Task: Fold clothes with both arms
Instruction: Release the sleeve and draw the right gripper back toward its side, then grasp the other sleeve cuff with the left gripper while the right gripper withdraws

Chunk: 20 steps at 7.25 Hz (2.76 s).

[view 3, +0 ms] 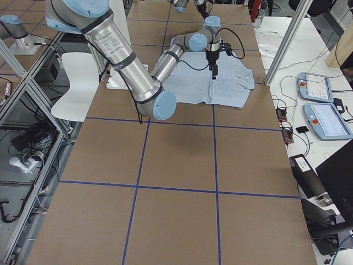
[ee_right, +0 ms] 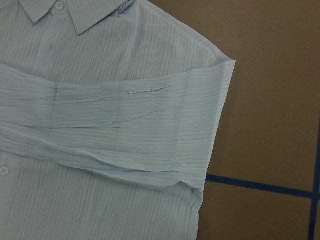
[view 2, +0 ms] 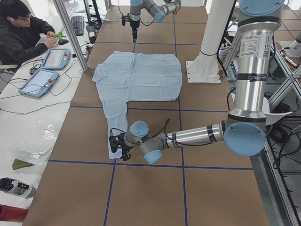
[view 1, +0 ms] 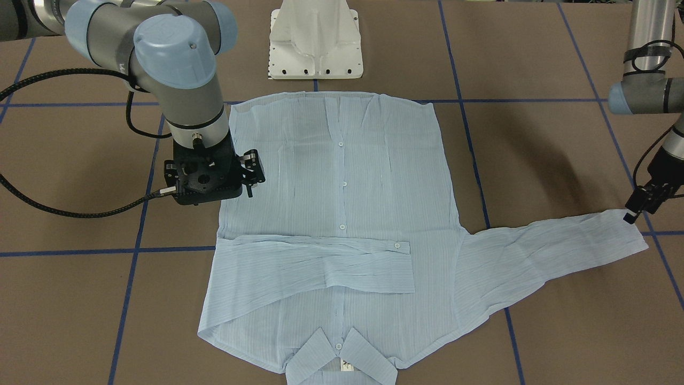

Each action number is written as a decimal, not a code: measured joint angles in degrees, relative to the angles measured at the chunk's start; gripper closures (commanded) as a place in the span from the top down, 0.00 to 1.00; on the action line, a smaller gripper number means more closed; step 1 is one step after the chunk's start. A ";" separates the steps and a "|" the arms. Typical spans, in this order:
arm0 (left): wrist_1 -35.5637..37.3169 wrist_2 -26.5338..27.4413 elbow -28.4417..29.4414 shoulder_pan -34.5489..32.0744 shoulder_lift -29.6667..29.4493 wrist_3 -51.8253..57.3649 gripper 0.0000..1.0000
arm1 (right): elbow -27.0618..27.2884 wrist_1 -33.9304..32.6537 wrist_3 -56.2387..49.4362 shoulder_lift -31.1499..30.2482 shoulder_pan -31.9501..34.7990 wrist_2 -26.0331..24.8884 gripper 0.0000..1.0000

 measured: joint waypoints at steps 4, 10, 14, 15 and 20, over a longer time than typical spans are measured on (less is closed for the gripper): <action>0.07 2.42 0.52 2.84 0.18 0.29 0.67 | 0.06 0.21 0.37 0.00 0.03 0.06 1.00; 0.06 2.52 -0.02 2.92 1.55 0.54 0.40 | 0.18 0.22 0.79 0.10 0.00 0.22 1.00; 0.48 1.93 -1.75 2.78 1.82 2.66 0.31 | 0.75 0.16 0.84 -0.48 0.03 0.15 1.00; 0.49 1.92 -1.84 2.76 1.84 3.31 0.22 | 1.12 0.16 0.84 -0.85 0.02 0.15 1.00; 0.48 1.94 -2.63 2.43 1.88 3.70 0.00 | 1.54 0.20 1.02 -1.24 -0.33 0.15 1.00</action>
